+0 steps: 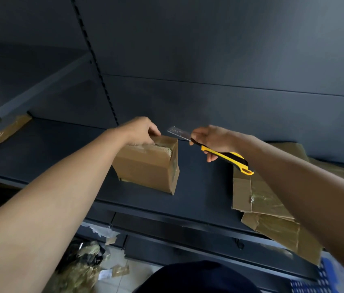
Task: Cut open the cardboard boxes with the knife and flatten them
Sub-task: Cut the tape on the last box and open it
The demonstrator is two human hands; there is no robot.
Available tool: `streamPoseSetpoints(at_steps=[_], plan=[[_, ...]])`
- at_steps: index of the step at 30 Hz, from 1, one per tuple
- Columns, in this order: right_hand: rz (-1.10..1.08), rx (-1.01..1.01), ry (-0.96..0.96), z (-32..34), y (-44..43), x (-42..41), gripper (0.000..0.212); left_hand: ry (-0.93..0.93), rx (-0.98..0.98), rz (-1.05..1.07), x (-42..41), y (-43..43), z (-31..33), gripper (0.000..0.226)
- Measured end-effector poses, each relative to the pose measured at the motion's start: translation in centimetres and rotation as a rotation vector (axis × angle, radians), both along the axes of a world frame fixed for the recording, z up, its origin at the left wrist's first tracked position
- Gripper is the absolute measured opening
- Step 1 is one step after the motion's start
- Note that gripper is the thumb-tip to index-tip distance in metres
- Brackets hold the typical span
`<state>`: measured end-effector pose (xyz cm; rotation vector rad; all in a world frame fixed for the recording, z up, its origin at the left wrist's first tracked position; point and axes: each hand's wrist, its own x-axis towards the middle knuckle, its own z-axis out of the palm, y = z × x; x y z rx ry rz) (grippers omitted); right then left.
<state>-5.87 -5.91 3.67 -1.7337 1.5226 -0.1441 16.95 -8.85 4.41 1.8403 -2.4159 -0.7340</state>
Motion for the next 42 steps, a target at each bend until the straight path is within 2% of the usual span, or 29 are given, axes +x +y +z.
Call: streamPoseSetpoints(at_steps=[6, 10, 14, 18, 20, 24, 28, 32, 36, 38, 42], plan=[[0.13, 0.004, 0.23, 0.0, 1.4, 0.2, 0.026, -0.022, -0.036, -0.011, -0.1, -0.4, -0.2, 0.036], [0.159, -0.015, 0.417, 0.3, 2.0, 0.9, 0.042, -0.027, -0.064, -0.022, -0.2, -0.5, -0.4, 0.035], [0.11, -0.044, 0.419, -0.1, 2.4, 2.3, 0.043, -0.022, -0.074, -0.022, -0.2, -0.4, -0.6, 0.035], [-0.019, -0.155, 0.479, -1.3, 3.0, 3.8, 0.031, -0.014, -0.084, 0.008, 0.0, -0.2, -0.7, 0.033], [-0.059, -0.141, 0.46, -1.8, 3.2, 4.6, 0.023, -0.01, -0.079, 0.026, 0.0, -0.3, -0.7, 0.033], [-0.064, -0.002, 0.405, -2.3, 2.6, 6.3, 0.029, -0.022, -0.078, 0.031, -0.1, -0.3, -0.7, 0.032], [-0.038, -0.031, 0.506, -1.8, 2.0, 5.4, 0.02, -0.027, -0.084, 0.04, 0.2, -0.3, -0.8, 0.026], [-0.181, -0.059, 0.491, -2.7, 1.8, 2.9, 0.022, -0.012, -0.133, 0.049, -0.3, 0.0, -0.8, 0.025], [-0.309, -0.022, 0.39, -5.4, 1.2, 3.3, 0.043, 0.038, -0.141, 0.063, -0.4, 0.4, -0.8, 0.023], [-0.317, 0.023, 0.37, -6.7, 1.1, 3.4, 0.043, 0.058, -0.153, 0.145, -0.1, 0.5, -0.9, 0.032], [-0.288, 0.076, 0.325, -9.7, 0.5, 3.3, 0.04, -0.102, -0.26, 0.442, 0.7, 0.9, -0.6, 0.061]])
